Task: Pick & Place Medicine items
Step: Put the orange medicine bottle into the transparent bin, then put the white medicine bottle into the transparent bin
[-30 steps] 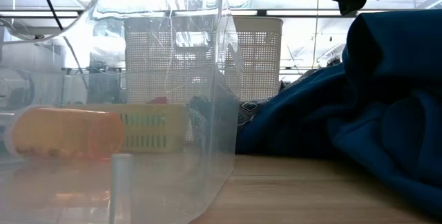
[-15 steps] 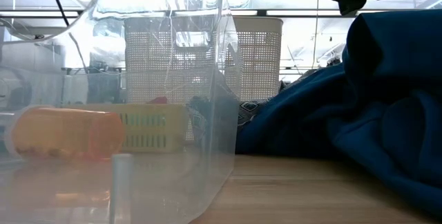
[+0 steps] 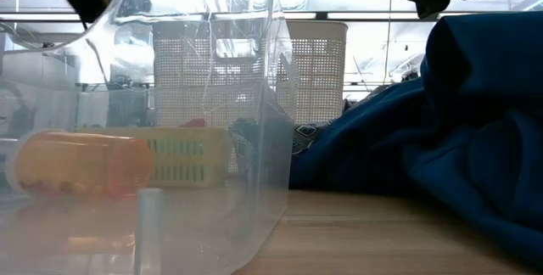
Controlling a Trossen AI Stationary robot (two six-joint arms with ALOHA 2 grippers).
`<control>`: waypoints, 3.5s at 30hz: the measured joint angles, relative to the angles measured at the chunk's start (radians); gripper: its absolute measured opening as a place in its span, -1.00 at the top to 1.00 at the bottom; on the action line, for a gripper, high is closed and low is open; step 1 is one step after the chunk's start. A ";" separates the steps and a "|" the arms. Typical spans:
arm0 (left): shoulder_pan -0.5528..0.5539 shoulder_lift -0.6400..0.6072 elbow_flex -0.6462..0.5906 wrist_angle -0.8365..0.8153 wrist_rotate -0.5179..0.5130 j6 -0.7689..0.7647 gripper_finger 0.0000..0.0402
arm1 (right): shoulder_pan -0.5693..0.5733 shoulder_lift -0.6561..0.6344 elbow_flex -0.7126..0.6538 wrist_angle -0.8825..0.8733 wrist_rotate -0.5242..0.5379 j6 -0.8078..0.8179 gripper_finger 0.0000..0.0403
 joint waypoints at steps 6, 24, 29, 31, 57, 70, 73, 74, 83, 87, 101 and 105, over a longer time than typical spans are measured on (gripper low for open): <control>0.009 0.000 0.000 0.043 -0.011 0.044 -0.03 | 0.000 0.000 0.000 0.000 0.000 0.000 0.12; 0.008 0.001 -0.002 0.048 -0.135 0.075 -0.04 | 0.000 0.000 0.000 0.000 0.000 0.000 0.11; 0.008 0.001 -0.010 0.075 -0.143 0.078 -0.04 | 0.000 0.000 0.000 0.000 0.000 0.000 0.12; 0.008 0.001 -0.024 0.112 -0.146 0.084 -0.04 | 0.000 0.000 0.000 0.000 0.000 0.000 0.11; 0.000 0.173 -0.101 0.279 -0.098 0.185 -0.01 | 0.000 0.000 0.000 -0.001 0.000 0.000 0.11; 0.001 0.254 -0.094 0.267 -0.081 0.105 -0.01 | 0.000 0.000 0.000 0.000 0.000 0.000 0.11; 0.001 0.251 -0.095 0.264 -0.082 0.102 -0.05 | 0.000 0.000 0.000 0.000 0.000 0.000 0.12; 0.001 0.251 -0.095 0.264 -0.084 0.102 -0.07 | 0.000 0.000 0.000 0.000 0.000 0.000 0.11; 0.000 0.251 -0.096 0.268 -0.085 0.094 -0.27 | 0.000 0.000 0.000 0.000 0.000 0.000 0.12; 0.000 0.249 -0.096 0.268 -0.085 0.092 -0.30 | 0.000 0.000 0.000 0.000 0.000 0.000 0.11; -0.006 0.212 -0.098 0.310 -0.051 0.046 -0.26 | 0.000 0.000 0.000 0.000 0.000 0.000 0.11; -0.026 0.156 -0.098 0.334 -0.086 0.065 -0.25 | 0.000 0.000 0.000 0.000 0.000 0.000 0.12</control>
